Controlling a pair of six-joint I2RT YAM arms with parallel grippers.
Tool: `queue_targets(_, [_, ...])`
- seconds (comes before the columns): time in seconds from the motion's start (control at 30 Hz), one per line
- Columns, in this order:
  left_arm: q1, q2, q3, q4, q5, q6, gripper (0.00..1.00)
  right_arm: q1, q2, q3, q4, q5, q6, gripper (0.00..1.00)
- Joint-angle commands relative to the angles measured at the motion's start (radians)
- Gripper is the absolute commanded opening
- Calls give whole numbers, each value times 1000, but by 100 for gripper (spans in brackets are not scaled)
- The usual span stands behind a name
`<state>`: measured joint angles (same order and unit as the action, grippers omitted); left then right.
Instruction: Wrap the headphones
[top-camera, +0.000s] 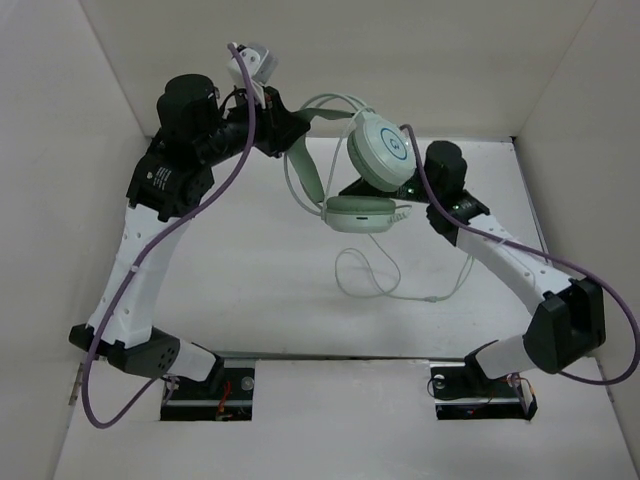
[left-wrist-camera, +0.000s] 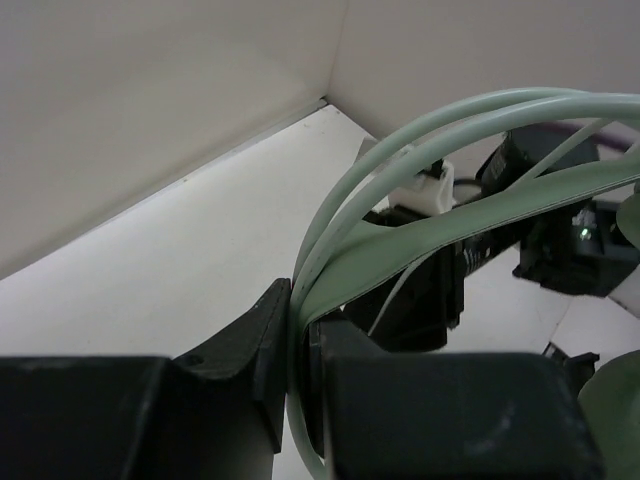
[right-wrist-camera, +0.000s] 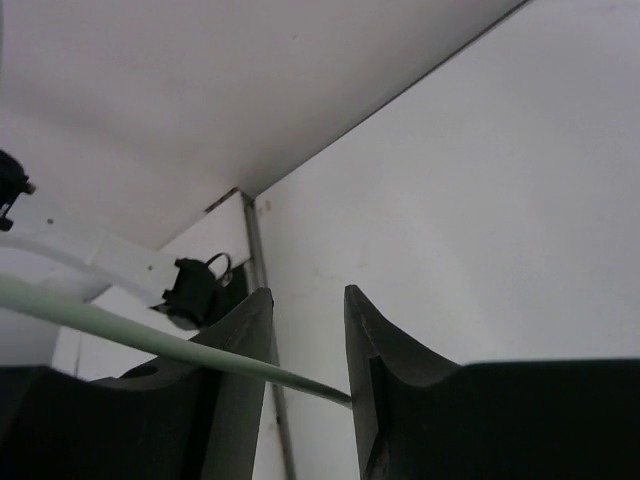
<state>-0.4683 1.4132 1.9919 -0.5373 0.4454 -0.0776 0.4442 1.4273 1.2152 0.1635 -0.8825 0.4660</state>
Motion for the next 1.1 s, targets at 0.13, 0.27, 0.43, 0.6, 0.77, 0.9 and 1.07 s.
queue_targets(0.13, [104,24,74,144,0,-183,0,101,-33,-190,378,25,240,43])
queue_targets(0.27, [188,41,64,192,-105,-264,0,144,-47,-295,392,56,221,45])
queue_targets(0.43, [242,35,-2,215,-240,-323,0,187,-96,-367,351,66,172,45])
queue_targets(0.6, [270,32,-42,230,-342,-366,0,190,-108,-359,304,54,135,43])
queue_targets(0.77, [270,40,-35,220,-546,-323,0,202,-111,-326,225,43,73,35])
queue_targets(0.9, [264,40,-47,221,-666,-281,0,251,-100,-251,15,46,-85,8])
queue_targets(1.07, [227,38,-103,252,-845,-147,0,351,-79,-27,-368,155,-422,0])
